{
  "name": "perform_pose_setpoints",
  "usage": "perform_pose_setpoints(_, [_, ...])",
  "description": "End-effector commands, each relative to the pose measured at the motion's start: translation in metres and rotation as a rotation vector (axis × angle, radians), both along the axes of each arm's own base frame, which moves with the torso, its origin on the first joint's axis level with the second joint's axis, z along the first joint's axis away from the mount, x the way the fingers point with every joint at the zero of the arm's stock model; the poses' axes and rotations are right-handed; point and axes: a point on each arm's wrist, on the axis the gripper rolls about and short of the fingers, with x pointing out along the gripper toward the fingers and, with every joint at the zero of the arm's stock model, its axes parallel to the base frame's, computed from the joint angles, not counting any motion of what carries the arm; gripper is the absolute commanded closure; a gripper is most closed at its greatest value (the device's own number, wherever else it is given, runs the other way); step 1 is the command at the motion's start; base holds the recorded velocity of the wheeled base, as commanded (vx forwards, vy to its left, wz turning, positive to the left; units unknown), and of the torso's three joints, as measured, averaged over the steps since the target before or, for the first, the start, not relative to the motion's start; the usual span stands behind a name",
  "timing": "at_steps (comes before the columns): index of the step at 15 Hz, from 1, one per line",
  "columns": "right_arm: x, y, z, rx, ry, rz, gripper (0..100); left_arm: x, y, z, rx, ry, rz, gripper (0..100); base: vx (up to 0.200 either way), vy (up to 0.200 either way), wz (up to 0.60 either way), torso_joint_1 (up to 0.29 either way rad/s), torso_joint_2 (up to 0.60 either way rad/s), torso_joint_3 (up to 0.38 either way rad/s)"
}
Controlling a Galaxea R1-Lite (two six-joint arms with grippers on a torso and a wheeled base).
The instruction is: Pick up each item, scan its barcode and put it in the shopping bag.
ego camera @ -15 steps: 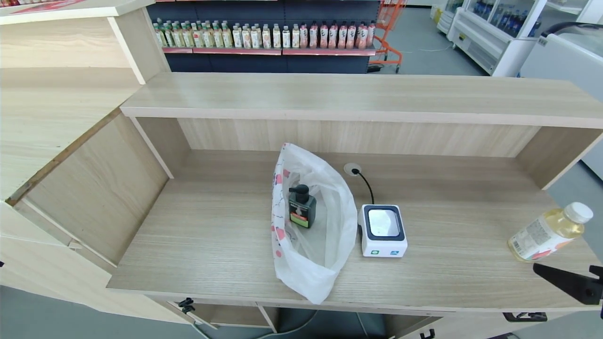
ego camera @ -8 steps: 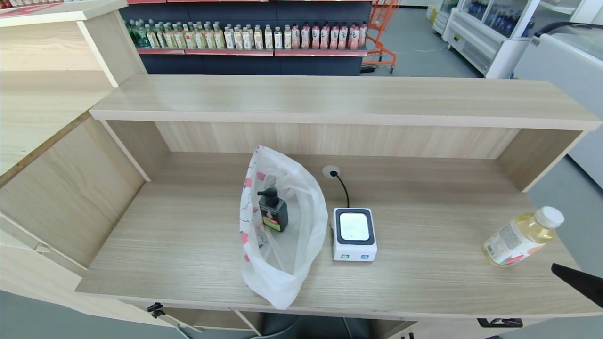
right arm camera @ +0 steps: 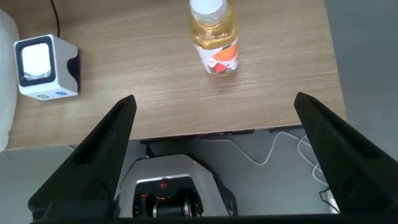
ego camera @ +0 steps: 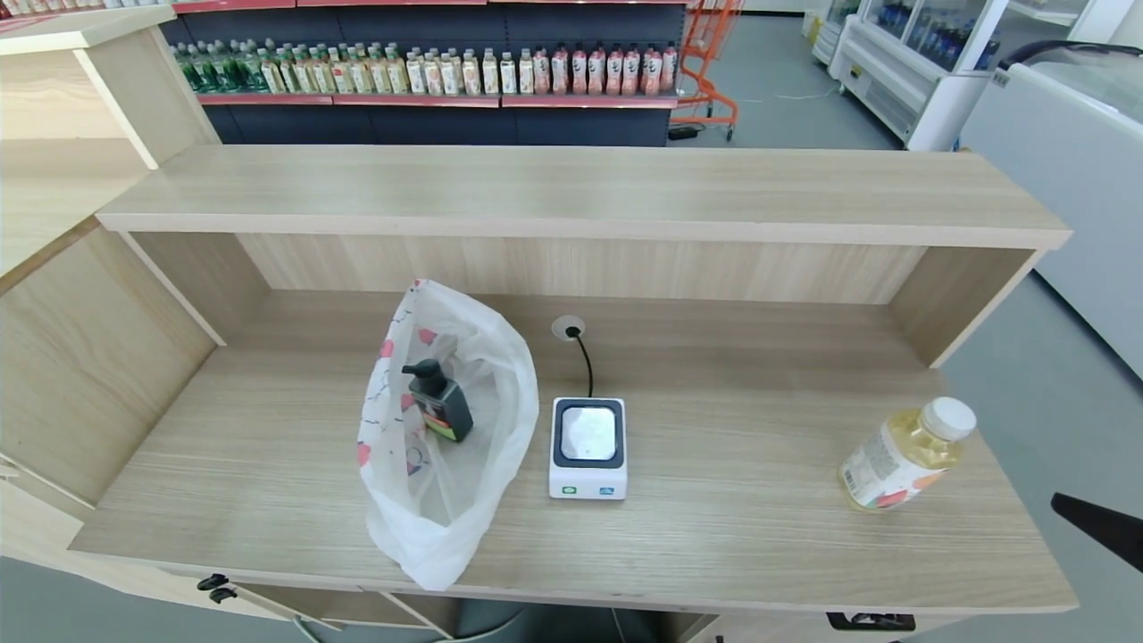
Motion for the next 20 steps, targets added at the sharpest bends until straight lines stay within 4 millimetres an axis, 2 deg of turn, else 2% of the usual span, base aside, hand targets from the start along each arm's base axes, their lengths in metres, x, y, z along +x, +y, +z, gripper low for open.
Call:
perform_pose_setpoints(1, [0.000, 0.000, -0.001, 0.000, 0.004, -0.001, 0, 0.000, 0.000, 0.000, 0.000, 0.001, 0.000, 0, 0.000, -0.200, 0.00, 0.002, 0.01, 0.007])
perform_pose_setpoints(4, [-0.010, 0.001, -0.012, -0.001, 0.012, 0.000, 0, 0.000, 0.000, 0.000, 0.000, 0.000, 0.000, 0, 0.000, -0.200, 0.00, 0.004, 0.00, 0.001])
perform_pose_setpoints(7, [-0.012, 0.001, -0.027, -0.004, 0.067, -0.004, 0, 0.000, 0.000, 0.000, -0.002, 0.000, 0.000, 0, 0.000, 0.000, 0.00, 0.000, 0.00, 0.000])
perform_pose_setpoints(11, [0.018, -0.008, -0.039, -0.126, 0.246, -0.142, 0, 0.000, 0.000, 0.000, -0.002, 0.000, 0.000, 0, 0.000, 0.000, 0.00, 0.000, 0.00, 0.000])
perform_pose_setpoints(12, [0.018, -0.008, -0.039, -0.126, 0.246, -0.142, 0, 0.000, 0.000, 0.000, -0.002, 0.000, 0.000, 0, 0.000, 0.000, 0.00, 0.000, 0.00, 0.000])
perform_pose_setpoints(14, [0.042, -0.005, -0.043, -0.126, 0.260, -0.100, 0, 0.000, 0.000, 0.000, -0.002, 0.000, 0.000, 0, 0.000, 0.000, 0.00, 0.000, 0.00, 0.000])
perform_pose_setpoints(16, [0.062, 0.002, -0.048, -0.090, 0.236, -0.061, 0, 0.000, 0.000, 0.000, -0.002, 0.000, 0.002, 0, 0.000, 0.000, 0.00, 0.000, 0.00, 0.000])
perform_pose_setpoints(17, [0.072, 0.012, -0.050, -0.023, 0.219, -0.016, 0, 0.000, 0.000, 0.000, -0.002, 0.000, 0.000, 0, 0.000, 0.000, 0.00, 0.000, 0.00, 0.000])
perform_pose_setpoints(20, [0.087, 0.029, -0.059, 0.005, 0.224, 0.064, 0, 0.000, 0.000, 0.000, -0.002, 0.000, 0.000, 0, 0.000, 0.000, 0.00, 0.000, 0.00, 0.000])
